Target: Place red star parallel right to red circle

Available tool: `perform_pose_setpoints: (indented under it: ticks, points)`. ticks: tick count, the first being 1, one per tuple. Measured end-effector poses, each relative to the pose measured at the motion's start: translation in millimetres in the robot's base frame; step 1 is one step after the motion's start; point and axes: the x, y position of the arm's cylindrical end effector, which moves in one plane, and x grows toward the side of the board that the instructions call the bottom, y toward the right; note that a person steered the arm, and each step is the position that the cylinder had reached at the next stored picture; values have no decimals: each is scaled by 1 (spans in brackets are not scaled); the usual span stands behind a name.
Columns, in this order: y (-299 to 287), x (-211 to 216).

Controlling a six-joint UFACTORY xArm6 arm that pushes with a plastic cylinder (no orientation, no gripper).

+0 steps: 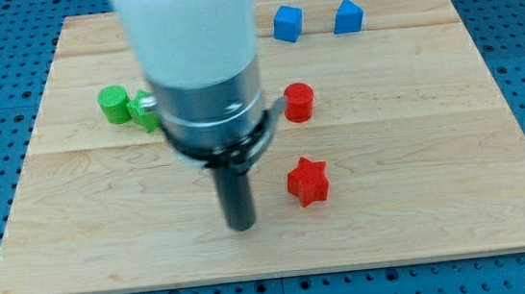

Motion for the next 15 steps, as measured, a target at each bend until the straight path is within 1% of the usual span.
perform_pose_setpoints:
  ticks: [1,2,3,4,5,6,8,9,10,11,12,13,15]
  points:
    - [40,-29]
    - [76,-21]
    - [76,-1]
    - [107,-20]
    - [147,-73]
    - [165,-122]
    - [166,-51]
    - [216,-77]
    - [240,-158]
    - [228,-212]
    - [189,-199]
    - [174,-189]
    - [174,-182]
